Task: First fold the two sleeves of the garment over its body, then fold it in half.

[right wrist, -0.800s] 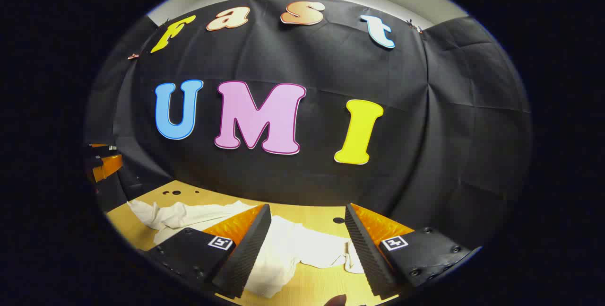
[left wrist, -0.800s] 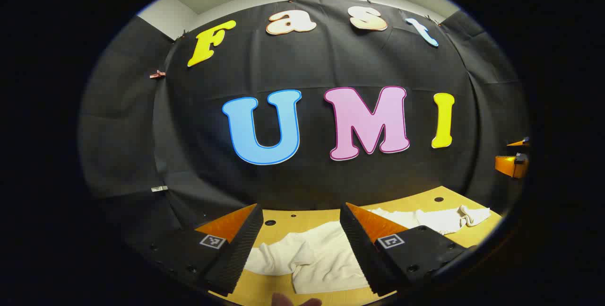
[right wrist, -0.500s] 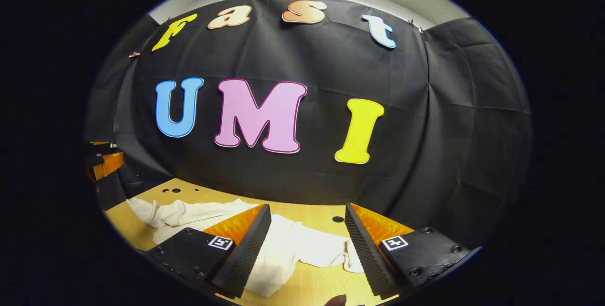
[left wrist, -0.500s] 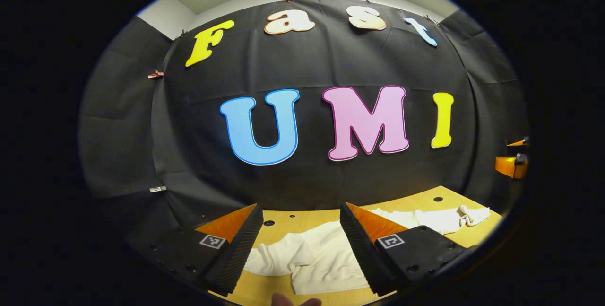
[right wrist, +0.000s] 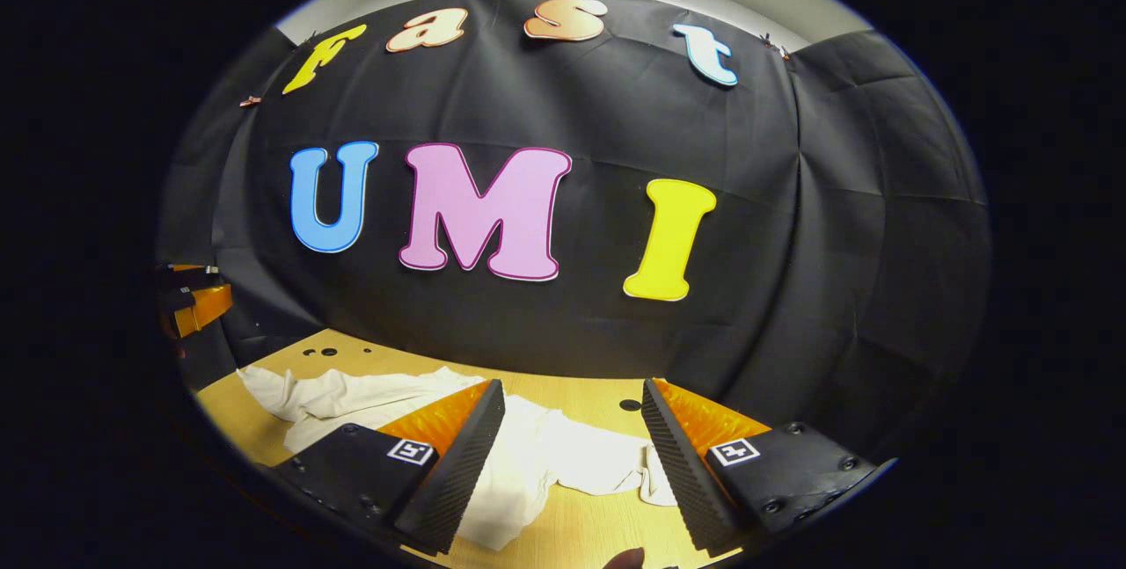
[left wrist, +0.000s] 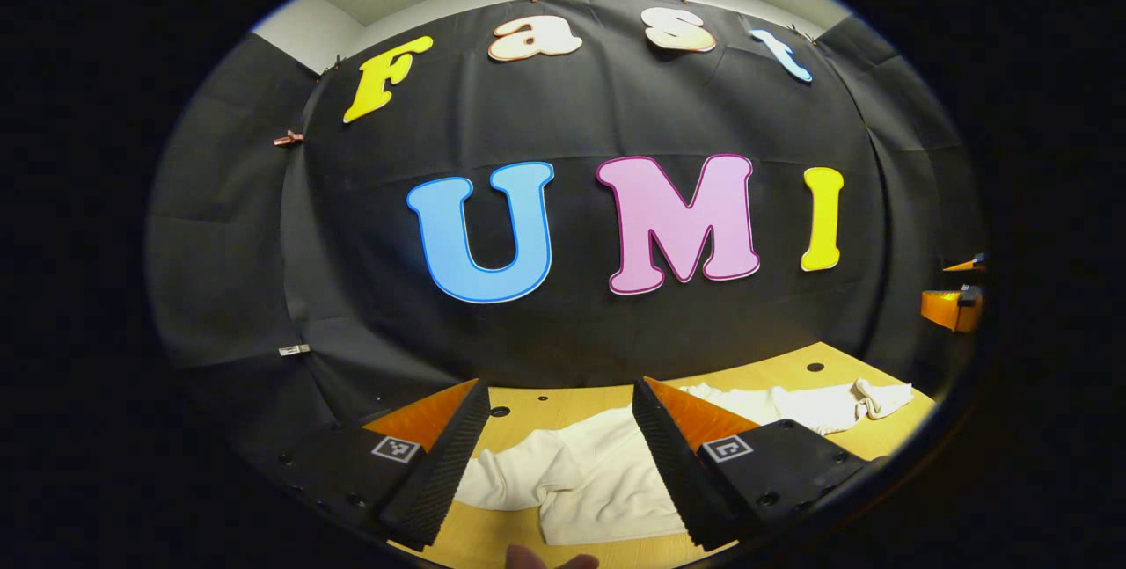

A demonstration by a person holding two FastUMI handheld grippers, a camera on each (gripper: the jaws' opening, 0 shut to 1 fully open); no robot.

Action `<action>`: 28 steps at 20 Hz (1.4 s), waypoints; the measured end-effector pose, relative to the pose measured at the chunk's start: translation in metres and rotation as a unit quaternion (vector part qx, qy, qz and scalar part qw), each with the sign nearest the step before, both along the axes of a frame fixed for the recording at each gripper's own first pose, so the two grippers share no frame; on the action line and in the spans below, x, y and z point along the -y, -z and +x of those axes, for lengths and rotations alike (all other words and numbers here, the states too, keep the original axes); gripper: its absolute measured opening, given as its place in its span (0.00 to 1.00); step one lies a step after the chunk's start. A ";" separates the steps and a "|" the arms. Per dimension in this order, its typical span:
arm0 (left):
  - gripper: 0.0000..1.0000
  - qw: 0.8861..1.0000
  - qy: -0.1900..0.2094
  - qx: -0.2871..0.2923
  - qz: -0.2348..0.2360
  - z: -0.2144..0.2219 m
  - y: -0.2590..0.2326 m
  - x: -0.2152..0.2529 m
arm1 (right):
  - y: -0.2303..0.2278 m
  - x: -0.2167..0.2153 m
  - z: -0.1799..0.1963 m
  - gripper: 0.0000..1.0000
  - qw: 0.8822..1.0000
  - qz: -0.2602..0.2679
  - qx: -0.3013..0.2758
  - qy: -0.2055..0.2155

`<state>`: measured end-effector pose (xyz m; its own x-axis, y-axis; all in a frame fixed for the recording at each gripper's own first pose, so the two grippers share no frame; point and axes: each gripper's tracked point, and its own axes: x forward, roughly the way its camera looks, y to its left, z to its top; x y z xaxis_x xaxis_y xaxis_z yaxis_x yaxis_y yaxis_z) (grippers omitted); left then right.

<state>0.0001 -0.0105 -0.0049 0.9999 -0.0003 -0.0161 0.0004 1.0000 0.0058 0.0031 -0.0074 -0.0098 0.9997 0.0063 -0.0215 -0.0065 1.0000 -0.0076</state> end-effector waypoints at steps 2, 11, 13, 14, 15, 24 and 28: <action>1.00 1.000 0.001 -0.002 0.001 -0.001 0.001 0.002 | 0.004 0.007 0.000 0.96 1.000 0.005 -0.006 0.006; 0.98 1.000 0.008 -0.018 0.016 -0.006 0.011 0.022 | 0.091 0.109 0.025 0.96 0.992 0.022 -0.097 0.079; 0.98 0.999 0.011 -0.023 0.019 -0.008 0.014 0.027 | 0.120 0.136 0.033 0.97 0.986 0.024 -0.129 0.099; 0.98 0.999 0.015 -0.026 0.020 -0.009 0.015 0.032 | 0.136 0.150 0.039 0.97 0.983 0.024 -0.143 0.108; 0.98 0.999 0.020 -0.028 0.022 -0.009 0.018 0.036 | 0.151 0.160 0.042 0.97 0.980 0.025 -0.158 0.117; 0.98 0.998 0.019 -0.048 0.044 -0.013 0.028 0.055 | 0.284 0.218 0.075 0.98 0.941 0.070 -0.295 0.153; 0.98 0.997 0.012 -0.055 0.047 -0.013 0.032 0.055 | 0.321 0.229 0.086 0.97 0.921 0.102 -0.344 0.152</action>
